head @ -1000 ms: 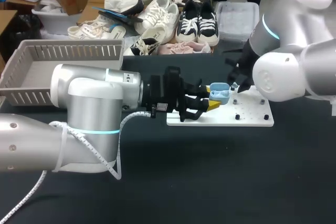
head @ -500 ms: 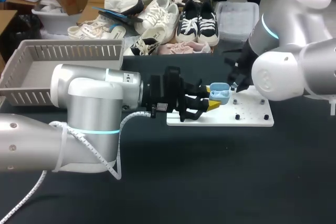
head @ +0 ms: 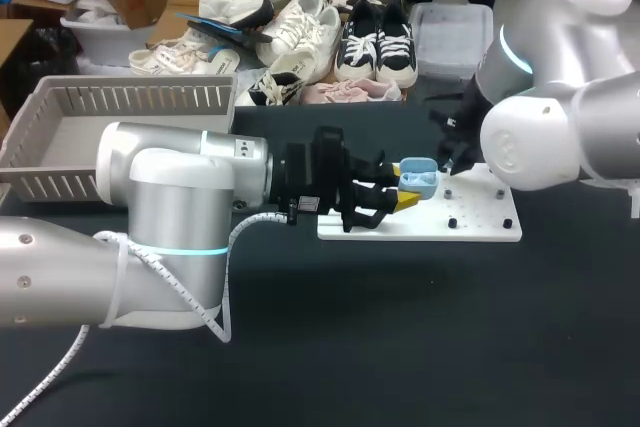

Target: Pick up each earbud case from the left stands, insert the matching earbuds, close the lid, and place the case in the box.

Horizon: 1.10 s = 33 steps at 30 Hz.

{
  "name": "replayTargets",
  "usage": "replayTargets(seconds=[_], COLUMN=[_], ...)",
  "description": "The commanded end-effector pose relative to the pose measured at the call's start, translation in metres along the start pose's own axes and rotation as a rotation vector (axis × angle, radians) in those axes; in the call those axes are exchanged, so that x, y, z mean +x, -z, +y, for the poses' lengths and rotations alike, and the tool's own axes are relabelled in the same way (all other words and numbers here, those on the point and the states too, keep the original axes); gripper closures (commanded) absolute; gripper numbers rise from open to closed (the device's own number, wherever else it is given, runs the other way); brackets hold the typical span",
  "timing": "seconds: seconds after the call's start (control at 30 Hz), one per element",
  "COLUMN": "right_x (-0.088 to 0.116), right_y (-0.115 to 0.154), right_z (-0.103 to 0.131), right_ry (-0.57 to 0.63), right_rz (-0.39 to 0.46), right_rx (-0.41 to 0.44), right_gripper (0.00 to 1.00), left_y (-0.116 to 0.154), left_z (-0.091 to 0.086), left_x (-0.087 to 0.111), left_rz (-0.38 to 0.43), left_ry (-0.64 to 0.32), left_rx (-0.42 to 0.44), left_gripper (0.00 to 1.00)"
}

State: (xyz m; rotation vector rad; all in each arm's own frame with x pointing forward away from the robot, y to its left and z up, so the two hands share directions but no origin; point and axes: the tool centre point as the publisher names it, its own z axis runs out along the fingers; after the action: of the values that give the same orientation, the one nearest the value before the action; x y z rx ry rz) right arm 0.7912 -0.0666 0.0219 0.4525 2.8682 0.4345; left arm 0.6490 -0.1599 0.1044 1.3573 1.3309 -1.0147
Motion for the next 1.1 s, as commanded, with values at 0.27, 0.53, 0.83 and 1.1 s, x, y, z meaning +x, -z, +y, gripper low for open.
replayTargets(seconds=[0.27, 0.53, 0.83, 1.1], right_x=[0.0, 0.001, 0.012, 0.039], right_y=[0.004, 0.014, 0.039, 0.075], right_z=[-0.001, -0.004, -0.005, -0.008], right_ry=[-0.012, -0.028, -0.005, 0.098], right_rz=[-0.003, -0.018, -0.045, -0.065], right_rx=[0.007, -0.006, -0.009, 0.039], right_gripper=[1.0, 1.0, 1.0, 1.0], left_y=[-0.001, -0.001, -0.001, -0.001], left_z=[-0.001, -0.001, -0.001, -0.001], left_x=[0.001, 0.001, 0.001, 0.001], left_rz=[-0.002, -0.002, -0.002, -0.002], left_ry=[-0.001, -0.001, -0.001, -0.001], left_rx=[-0.008, -0.008, -0.008, -0.008], left_gripper=[1.0, 1.0, 1.0, 1.0])
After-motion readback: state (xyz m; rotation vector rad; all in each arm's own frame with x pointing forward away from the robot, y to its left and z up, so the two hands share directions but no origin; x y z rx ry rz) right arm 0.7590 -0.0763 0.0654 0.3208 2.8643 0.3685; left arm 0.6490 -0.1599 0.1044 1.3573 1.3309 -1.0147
